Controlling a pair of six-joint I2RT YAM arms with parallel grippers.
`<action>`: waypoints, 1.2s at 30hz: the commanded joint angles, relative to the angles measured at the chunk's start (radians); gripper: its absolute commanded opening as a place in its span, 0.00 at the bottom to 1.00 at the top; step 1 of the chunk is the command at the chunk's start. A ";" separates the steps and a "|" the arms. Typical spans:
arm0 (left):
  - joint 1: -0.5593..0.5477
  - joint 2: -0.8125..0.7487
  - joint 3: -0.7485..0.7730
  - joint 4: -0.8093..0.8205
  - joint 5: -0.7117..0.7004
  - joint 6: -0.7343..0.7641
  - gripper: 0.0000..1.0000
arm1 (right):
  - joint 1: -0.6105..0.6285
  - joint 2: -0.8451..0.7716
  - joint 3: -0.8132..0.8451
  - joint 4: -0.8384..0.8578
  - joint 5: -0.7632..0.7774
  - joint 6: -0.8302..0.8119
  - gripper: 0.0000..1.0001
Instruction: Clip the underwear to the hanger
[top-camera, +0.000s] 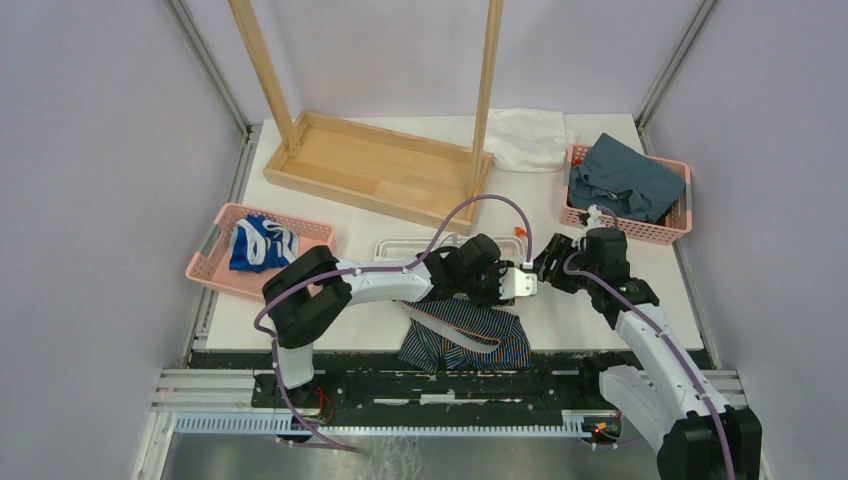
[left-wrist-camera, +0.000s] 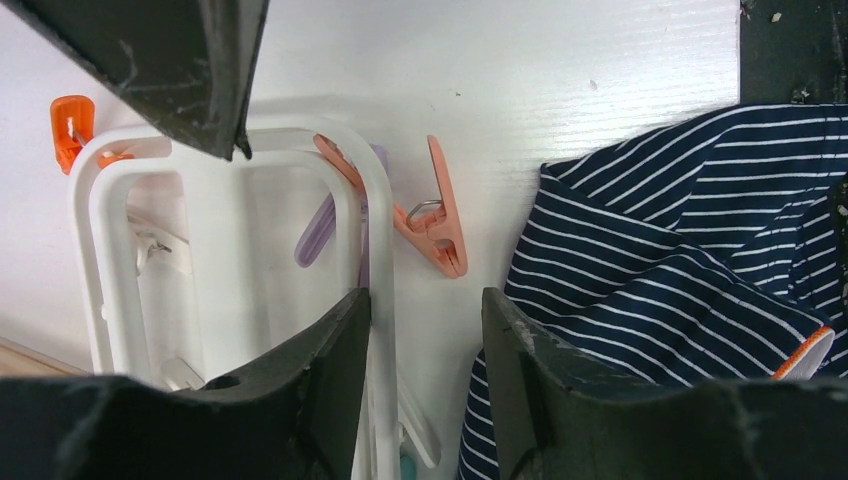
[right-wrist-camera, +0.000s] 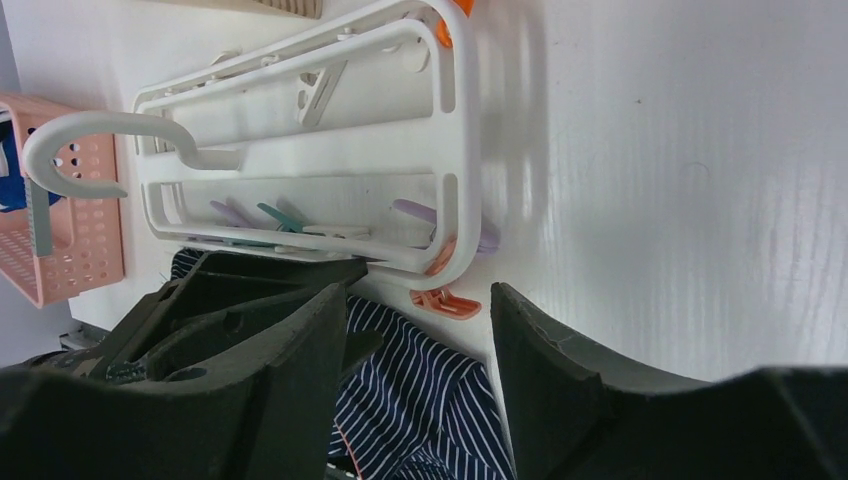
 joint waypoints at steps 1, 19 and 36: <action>0.008 -0.026 0.017 0.003 0.002 0.034 0.52 | -0.002 -0.042 0.043 -0.044 0.049 -0.039 0.63; 0.053 -0.032 0.018 -0.027 0.052 0.051 0.49 | -0.003 -0.058 0.035 -0.066 0.048 -0.059 0.63; 0.059 0.029 0.087 -0.141 0.052 0.065 0.13 | -0.002 -0.099 0.030 -0.071 0.055 -0.078 0.63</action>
